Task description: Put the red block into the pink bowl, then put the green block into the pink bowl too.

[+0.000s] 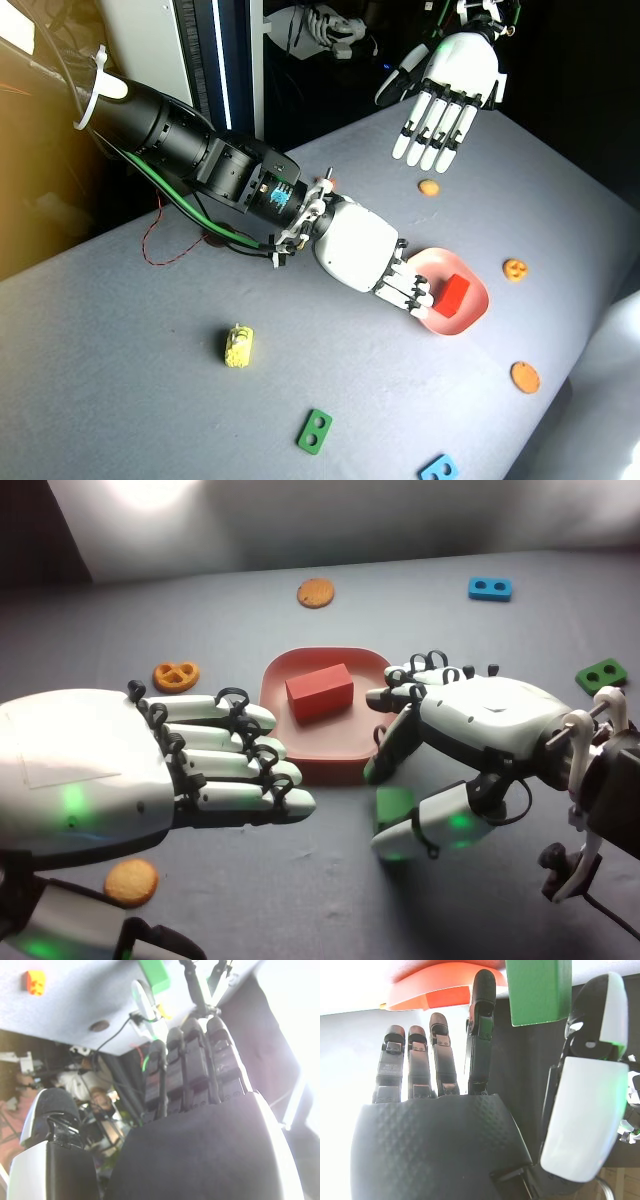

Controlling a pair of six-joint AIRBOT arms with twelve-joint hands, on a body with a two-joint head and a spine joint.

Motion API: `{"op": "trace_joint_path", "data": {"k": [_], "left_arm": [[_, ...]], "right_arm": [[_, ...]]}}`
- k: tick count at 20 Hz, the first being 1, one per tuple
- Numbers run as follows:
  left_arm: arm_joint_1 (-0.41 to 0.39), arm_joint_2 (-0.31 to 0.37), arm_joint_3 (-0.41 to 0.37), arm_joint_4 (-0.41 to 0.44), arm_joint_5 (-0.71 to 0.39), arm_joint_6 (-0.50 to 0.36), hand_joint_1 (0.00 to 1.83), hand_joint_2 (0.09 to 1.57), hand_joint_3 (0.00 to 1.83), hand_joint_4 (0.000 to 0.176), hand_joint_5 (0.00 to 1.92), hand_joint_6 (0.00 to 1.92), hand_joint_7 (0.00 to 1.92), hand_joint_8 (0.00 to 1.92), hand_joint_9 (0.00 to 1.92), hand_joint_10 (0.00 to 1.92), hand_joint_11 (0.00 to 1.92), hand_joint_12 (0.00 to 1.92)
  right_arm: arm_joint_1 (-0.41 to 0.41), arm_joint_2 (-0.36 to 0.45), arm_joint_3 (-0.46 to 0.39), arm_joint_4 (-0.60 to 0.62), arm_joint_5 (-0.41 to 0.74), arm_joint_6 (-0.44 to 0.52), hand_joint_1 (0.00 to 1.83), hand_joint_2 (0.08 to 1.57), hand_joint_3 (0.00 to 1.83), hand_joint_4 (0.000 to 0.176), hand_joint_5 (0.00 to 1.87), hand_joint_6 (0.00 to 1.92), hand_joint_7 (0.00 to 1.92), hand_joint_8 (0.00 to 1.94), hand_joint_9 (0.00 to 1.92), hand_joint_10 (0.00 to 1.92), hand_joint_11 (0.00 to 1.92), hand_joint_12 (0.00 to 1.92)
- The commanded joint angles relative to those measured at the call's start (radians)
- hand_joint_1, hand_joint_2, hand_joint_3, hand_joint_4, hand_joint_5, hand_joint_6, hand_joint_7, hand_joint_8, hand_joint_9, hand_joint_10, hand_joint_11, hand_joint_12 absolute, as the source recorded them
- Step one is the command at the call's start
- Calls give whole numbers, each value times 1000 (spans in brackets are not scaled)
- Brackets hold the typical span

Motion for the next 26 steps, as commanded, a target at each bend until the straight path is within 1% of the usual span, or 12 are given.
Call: {"op": "trace_joint_path", "data": {"k": [1,2,3,4,5,6,7,13,14,16,24,26], "left_arm": [[-14,5,3,-39,-83,-3,265,1098,0,0,248,1,249,1,205,1,0,247],[-14,5,3,-40,-83,-3,255,1101,1,0,216,0,229,0,197,0,0,273],[-15,5,3,-40,-83,-3,253,1103,1,0,198,0,210,0,184,0,0,255],[-16,5,3,-41,-83,-3,263,1101,0,0,243,9,240,8,211,8,0,341],[-17,5,4,-41,-83,-3,263,1101,0,0,243,9,240,8,211,8,0,341],[-18,5,4,-42,-83,-3,257,1101,0,0,243,4,240,7,202,4,0,328],[-18,5,5,-42,-83,-3,265,1094,0,0,245,3,245,7,211,6,0,358],[-18,5,8,-40,-83,-7,273,1091,0,0,238,5,230,4,197,2,0,345],[-19,5,8,-40,-83,-7,261,1096,1,0,244,6,238,7,203,5,0,344],[-19,5,8,-37,-83,-7,298,1090,0,0,261,7,254,7,208,4,0,277],[-19,5,11,-27,-83,-7,301,1085,0,0,253,3,242,4,188,4,0,209],[-19,5,11,-27,-83,-7,230,1109,2,0,198,1,185,0,137,0,0,62]], "right_arm": [[2,6,-1,-30,92,4,1132,947,0,159,1453,140,311,0,59,3,0,0],[2,6,-1,-30,92,0,1131,948,0,172,1465,121,308,0,83,10,0,0],[2,6,-1,-30,92,-5,1135,943,0,167,1487,80,338,0,113,10,0,0],[1,6,-1,-30,93,-5,1142,945,0,126,1496,56,338,1,144,11,0,0],[1,6,-1,-30,93,-5,1142,945,0,126,1496,56,338,1,144,11,0,0],[1,6,-1,-31,93,-5,1129,947,0,171,1494,50,356,12,155,12,0,0],[2,6,-1,-41,93,-5,1127,947,1,175,1493,49,365,15,149,9,0,0],[87,15,-1,-129,96,-6,1123,949,1,176,1489,49,345,8,158,10,0,0],[108,17,-1,-129,96,-14,1139,944,0,139,1498,43,389,14,171,12,0,0],[151,17,0,-131,96,-44,1127,948,1,171,1497,33,354,1,98,0,0,0],[220,-58,103,-153,94,-65,1126,950,1,176,1494,33,320,0,87,8,0,0],[222,-92,158,-153,80,-59,1124,953,1,175,1492,34,338,10,94,8,0,0]]}}
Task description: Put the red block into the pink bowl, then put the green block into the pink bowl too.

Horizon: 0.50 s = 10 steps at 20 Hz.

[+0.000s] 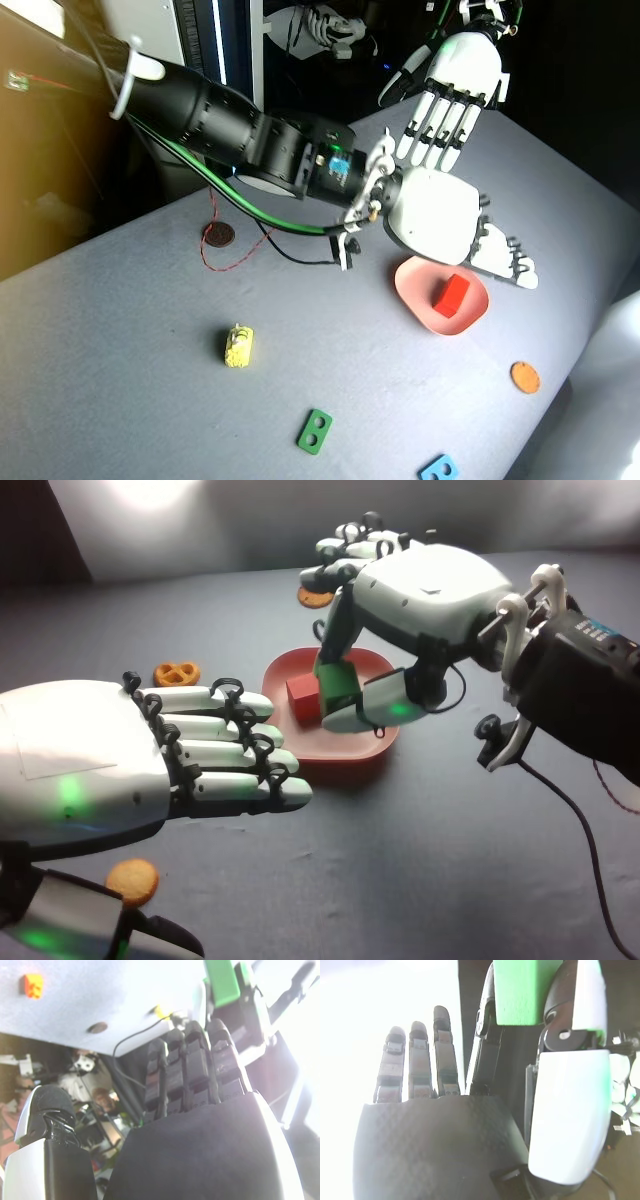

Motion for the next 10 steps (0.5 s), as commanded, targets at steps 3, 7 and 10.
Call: {"op": "trace_joint_path", "data": {"k": [3,7,10], "left_arm": [[-12,5,1,-37,-83,-3,256,1098,1,0,231,2,224,3,180,3,2,182],[-12,5,1,-36,-83,-3,274,1090,0,0,234,1,230,2,190,3,0,203],[-13,5,1,-36,-83,-3,283,1086,0,0,227,2,225,2,188,2,0,234]], "right_arm": [[12,-13,23,-30,94,12,1122,953,1,176,1492,35,317,2,90,4,0,0],[-1,-31,44,-30,94,21,1126,950,0,176,1494,38,326,7,87,3,0,0],[-12,-60,82,-30,83,27,1125,951,0,176,1493,38,314,2,98,7,0,0]]}}
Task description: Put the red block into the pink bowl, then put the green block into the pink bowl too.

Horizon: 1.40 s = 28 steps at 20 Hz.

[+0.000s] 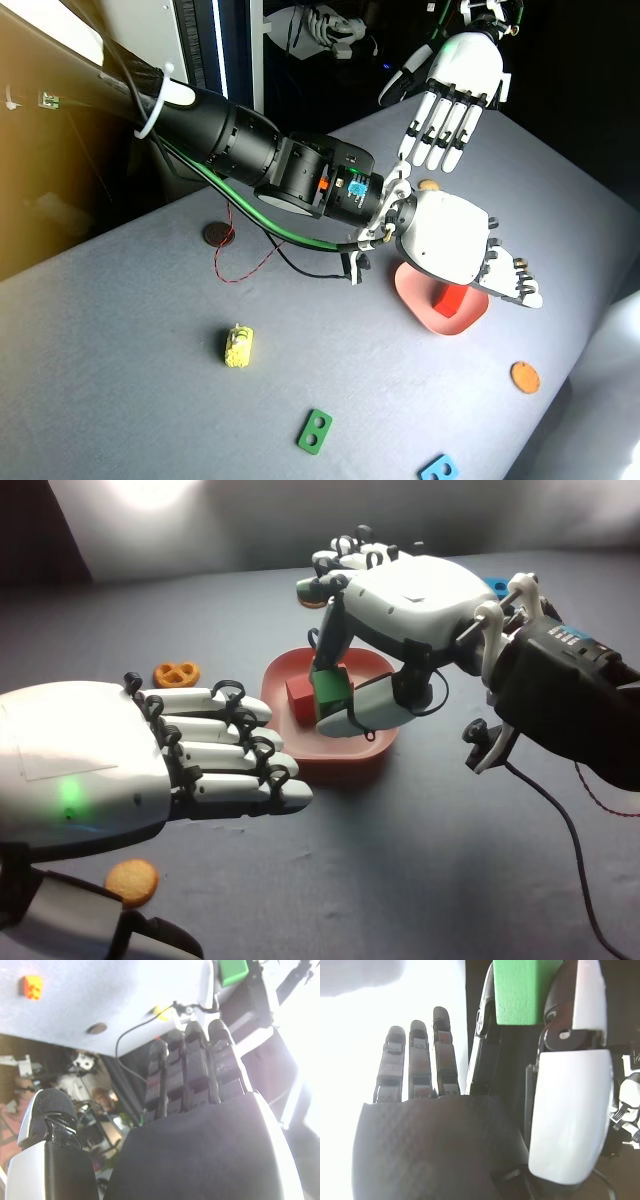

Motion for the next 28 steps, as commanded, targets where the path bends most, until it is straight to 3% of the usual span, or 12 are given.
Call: {"op": "trace_joint_path", "data": {"k": [1,8,10,11,14,19,20,21,22,25,27,28], "left_arm": [[-13,5,1,-37,-81,-3,247,1105,4,0,170,0,159,0,123,0,0,50],[-13,5,2,-36,-81,-3,261,1094,0,0,205,0,195,0,160,0,47,53],[-15,5,2,-36,-81,-3,268,1089,0,0,221,6,218,8,177,6,54,63],[-15,5,3,-36,-81,-3,261,1093,0,0,243,13,238,14,191,11,64,72],[-15,5,3,-36,-81,-3,234,1098,5,0,244,6,238,0,199,0,0,277],[-16,5,3,-36,-81,-3,226,1107,2,0,186,3,151,5,107,5,0,112],[-16,5,3,-36,-81,-3,233,1098,0,0,211,5,189,5,143,2,0,162],[-16,5,3,-36,-81,-3,236,1098,1,0,195,2,169,3,130,1,0,122],[-16,5,3,-36,-81,-3,240,1096,0,0,190,0,156,2,116,3,0,76],[-18,5,3,-36,-80,-3,257,1085,0,0,231,0,211,0,163,0,0,187],[-24,5,2,-36,-76,-3,255,1075,0,0,308,1,293,2,242,3,0,344],[-29,5,2,-36,-73,-3,231,1097,5,0,234,0,213,3,169,0,0,202]], "right_arm": [[5,1,7,-29,101,8,1125,950,0,176,1495,39,322,5,106,10,0,0],[2,-36,49,-29,98,17,1124,951,0,176,1492,41,328,9,96,7,0,0],[3,-39,50,-29,98,18,1129,953,0,157,1490,44,328,4,94,4,0,0],[2,-43,53,-29,98,18,1123,954,1,172,1487,44,314,1,96,5,0,0],[-1,-53,65,-29,98,18,1121,955,1,176,1484,47,329,7,104,7,0,0],[0,-63,82,-29,98,20,1125,953,0,176,1481,50,348,14,82,1,0,0],[-1,-63,83,-29,98,20,1086,873,0,25,1139,9,284,5,70,0,0,0],[-1,-63,84,-29,98,20,1017,830,0,15,1034,1,269,1,67,0,0,0],[-1,-63,86,-29,98,20,952,822,0,14,935,0,254,0,46,0,0,0],[-2,-63,89,-29,98,21,841,795,0,96,787,0,215,0,3,0,0,0],[-4,-63,89,-29,98,21,818,786,0,115,628,0,160,0,0,0,0,0],[-4,-62,89,-29,98,21,798,781,0,122,519,0,121,0,0,0,0,0]]}}
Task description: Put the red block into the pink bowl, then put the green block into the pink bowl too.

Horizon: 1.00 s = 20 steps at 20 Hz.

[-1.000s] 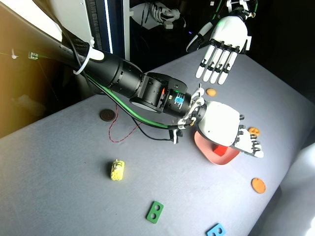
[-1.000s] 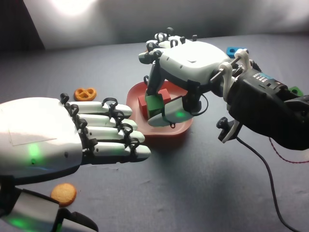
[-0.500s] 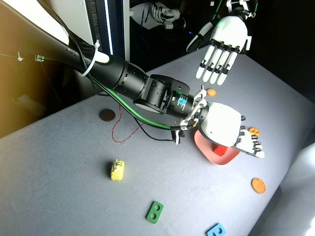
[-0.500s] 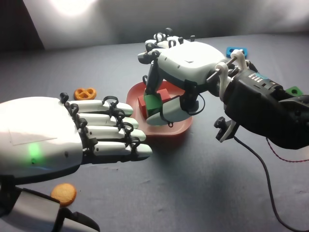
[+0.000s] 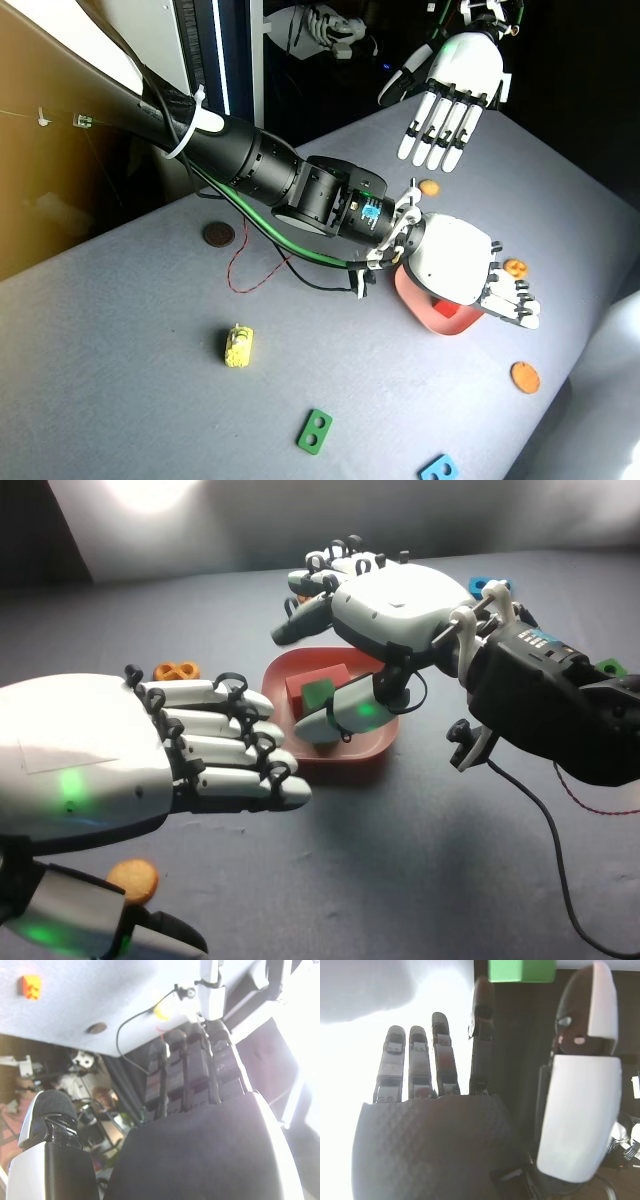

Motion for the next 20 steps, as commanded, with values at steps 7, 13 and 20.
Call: {"op": "trace_joint_path", "data": {"k": [7,13,20], "left_arm": [[-28,2,-8,-37,-65,-3,253,1100,3,0,227,5,212,4,164,4,0,139],[-28,-1,-12,-42,-50,-3,245,1084,0,0,250,1,239,4,199,4,0,283],[-35,-2,-22,-63,-49,-3,220,1089,2,0,240,0,234,0,192,1,0,208]], "right_arm": [[16,48,-1,-119,96,108,570,843,16,0,47,0,13,0,0,0,0,0],[43,191,-17,-596,96,549,376,902,26,0,0,0,0,0,0,0,7,9],[112,421,-104,-1165,97,993,427,888,10,0,0,0,0,0,0,0,21,27]]}}
